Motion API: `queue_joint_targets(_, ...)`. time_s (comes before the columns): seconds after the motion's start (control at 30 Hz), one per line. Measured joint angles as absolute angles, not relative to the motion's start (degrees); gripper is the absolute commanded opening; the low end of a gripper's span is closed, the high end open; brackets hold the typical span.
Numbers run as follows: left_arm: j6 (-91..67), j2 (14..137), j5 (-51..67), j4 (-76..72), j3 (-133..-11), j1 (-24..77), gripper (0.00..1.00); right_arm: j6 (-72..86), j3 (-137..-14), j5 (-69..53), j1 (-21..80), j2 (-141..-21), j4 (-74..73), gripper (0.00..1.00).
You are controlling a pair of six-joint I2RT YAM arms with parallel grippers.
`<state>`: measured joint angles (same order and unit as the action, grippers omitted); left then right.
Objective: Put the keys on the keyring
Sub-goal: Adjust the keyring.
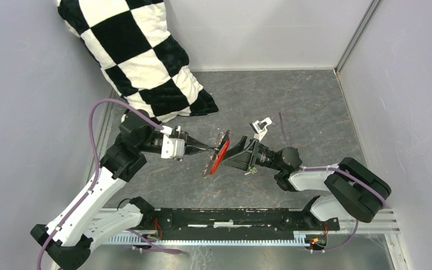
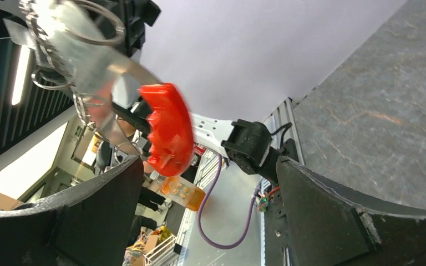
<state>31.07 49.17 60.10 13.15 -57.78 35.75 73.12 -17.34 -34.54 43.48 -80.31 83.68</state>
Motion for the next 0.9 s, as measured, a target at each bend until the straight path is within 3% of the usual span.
queue_joint_targets(0.9,25.93,49.67,60.1,9.67,-57.78,35.77,0.02,68.95,-24.6,-29.87,46.87,-79.31,84.86,0.68)
